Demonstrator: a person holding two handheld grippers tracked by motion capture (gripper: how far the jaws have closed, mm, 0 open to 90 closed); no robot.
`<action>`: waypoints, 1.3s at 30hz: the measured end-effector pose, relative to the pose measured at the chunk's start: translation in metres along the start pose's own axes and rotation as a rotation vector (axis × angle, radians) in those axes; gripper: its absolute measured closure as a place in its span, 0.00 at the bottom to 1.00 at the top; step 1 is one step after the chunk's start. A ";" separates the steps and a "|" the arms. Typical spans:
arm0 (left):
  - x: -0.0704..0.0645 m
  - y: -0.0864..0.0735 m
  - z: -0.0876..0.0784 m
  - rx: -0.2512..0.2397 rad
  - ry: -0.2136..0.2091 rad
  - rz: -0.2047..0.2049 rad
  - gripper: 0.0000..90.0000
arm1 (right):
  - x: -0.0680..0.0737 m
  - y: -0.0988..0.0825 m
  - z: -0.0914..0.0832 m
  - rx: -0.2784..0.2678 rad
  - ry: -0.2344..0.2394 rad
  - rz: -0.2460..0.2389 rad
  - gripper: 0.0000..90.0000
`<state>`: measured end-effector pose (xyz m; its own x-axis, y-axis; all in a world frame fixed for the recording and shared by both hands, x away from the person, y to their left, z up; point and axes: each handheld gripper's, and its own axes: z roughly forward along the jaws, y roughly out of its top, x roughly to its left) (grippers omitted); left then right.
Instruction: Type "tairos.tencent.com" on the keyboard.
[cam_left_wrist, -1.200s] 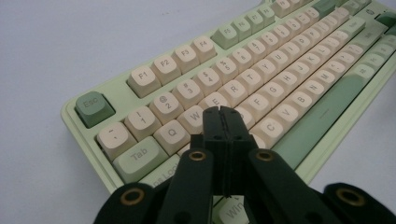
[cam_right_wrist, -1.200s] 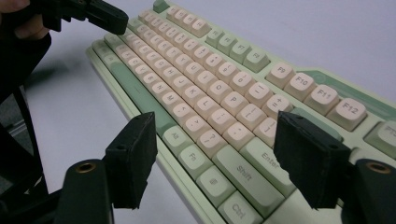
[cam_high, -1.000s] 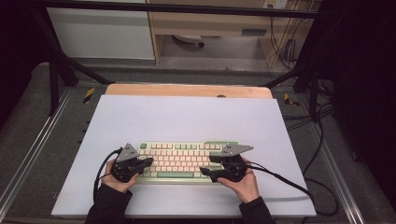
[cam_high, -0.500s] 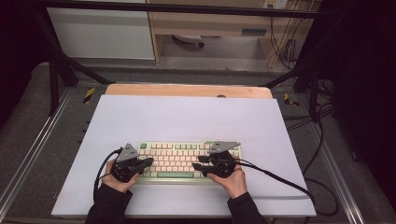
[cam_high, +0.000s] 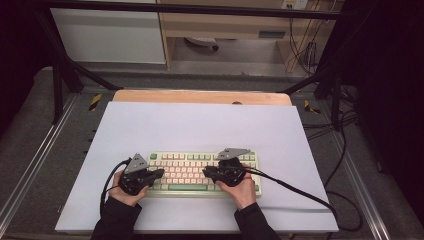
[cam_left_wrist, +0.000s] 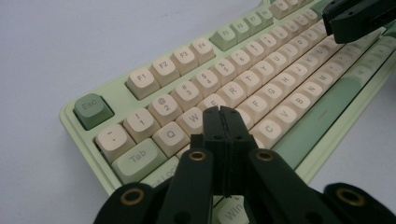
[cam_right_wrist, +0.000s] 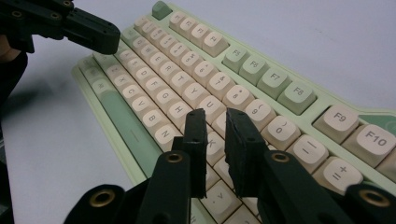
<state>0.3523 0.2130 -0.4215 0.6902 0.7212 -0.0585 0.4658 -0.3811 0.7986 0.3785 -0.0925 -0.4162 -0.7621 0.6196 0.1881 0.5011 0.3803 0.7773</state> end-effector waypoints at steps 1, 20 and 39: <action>0.000 0.000 0.000 0.000 0.000 0.000 1.00 | -0.001 0.000 0.001 0.000 -0.003 0.000 0.90; -0.001 0.000 0.001 0.003 -0.002 0.003 1.00 | -0.004 0.006 0.024 0.031 -0.017 0.036 1.00; 0.000 0.000 0.001 0.003 -0.002 0.002 1.00 | -0.005 0.004 0.030 0.043 -0.029 0.016 1.00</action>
<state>0.3524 0.2123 -0.4217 0.6924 0.7191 -0.0583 0.4659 -0.3840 0.7972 0.3970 -0.0733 -0.4321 -0.7420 0.6452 0.1823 0.5307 0.3990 0.7478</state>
